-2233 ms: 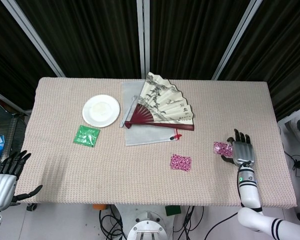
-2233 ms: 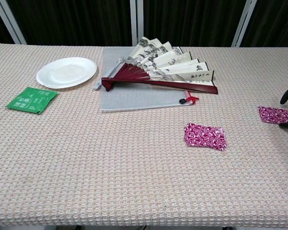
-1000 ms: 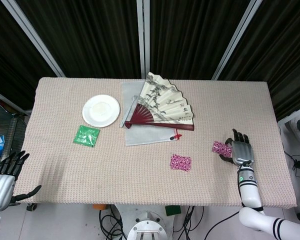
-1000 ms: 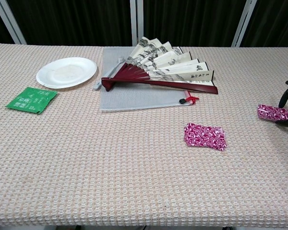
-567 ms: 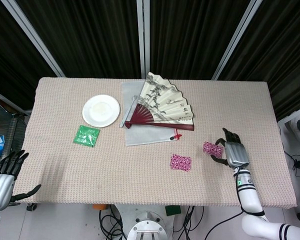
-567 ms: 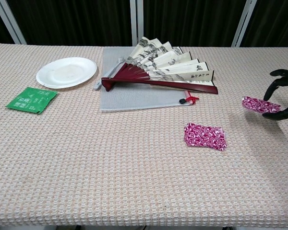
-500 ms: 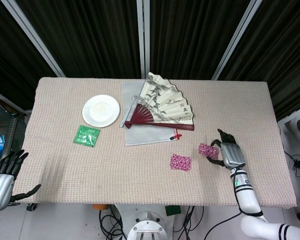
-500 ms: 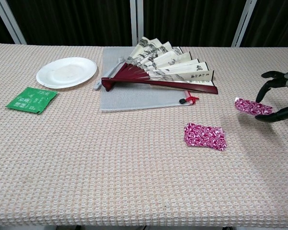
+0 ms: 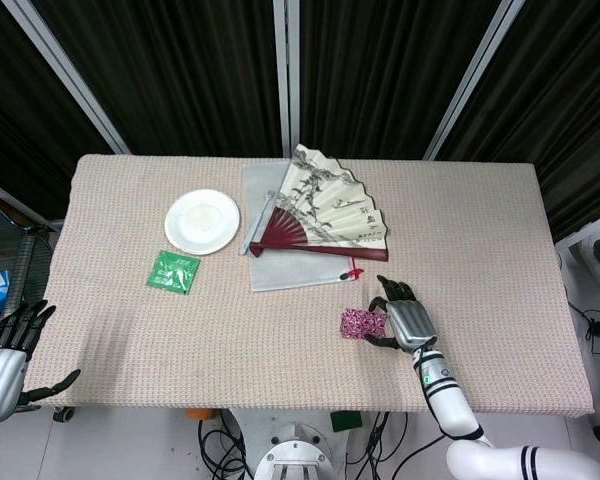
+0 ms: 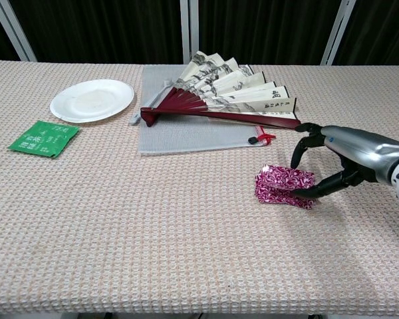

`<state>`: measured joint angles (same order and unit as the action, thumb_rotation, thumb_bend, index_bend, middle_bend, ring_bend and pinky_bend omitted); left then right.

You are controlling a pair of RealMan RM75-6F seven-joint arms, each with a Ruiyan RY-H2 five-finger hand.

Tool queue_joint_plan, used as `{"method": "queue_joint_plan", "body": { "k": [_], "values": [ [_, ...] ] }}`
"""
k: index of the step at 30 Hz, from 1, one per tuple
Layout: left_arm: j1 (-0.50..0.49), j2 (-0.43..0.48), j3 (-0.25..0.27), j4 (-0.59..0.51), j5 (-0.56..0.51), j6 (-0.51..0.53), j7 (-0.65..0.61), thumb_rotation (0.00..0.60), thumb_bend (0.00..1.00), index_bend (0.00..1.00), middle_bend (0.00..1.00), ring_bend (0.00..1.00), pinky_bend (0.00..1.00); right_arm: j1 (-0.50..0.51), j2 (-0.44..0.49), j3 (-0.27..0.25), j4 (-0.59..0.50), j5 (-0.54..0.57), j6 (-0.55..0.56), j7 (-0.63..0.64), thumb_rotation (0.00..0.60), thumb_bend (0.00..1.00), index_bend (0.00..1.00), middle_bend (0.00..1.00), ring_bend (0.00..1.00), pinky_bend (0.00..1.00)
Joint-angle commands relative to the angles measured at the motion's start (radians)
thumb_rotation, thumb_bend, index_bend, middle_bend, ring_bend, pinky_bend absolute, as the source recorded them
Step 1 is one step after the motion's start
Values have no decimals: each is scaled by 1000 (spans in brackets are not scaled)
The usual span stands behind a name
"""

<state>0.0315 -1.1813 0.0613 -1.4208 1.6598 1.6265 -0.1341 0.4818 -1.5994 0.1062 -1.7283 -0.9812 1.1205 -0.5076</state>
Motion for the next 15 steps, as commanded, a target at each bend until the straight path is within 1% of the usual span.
{"method": "queue_joint_plan", "body": {
  "k": [1,10,15],
  "values": [
    [0,1,0,1,0,-1,-1,362,122,73,37,0,122,0,-23,-9,0,10,20,-17,544,527,441,0,0,0],
    [3,-3,2,14,-2,0,-15,361,122,72,37,0,122,-8,-46,-13,7,14,53,-29,546,516,440,0,0,0],
    [3,-7,3,21,-1,2,-20,361,122,73,37,0,123,-5,-58,-11,14,21,53,-32,546,480,417,0,0,0]
  ]
}}
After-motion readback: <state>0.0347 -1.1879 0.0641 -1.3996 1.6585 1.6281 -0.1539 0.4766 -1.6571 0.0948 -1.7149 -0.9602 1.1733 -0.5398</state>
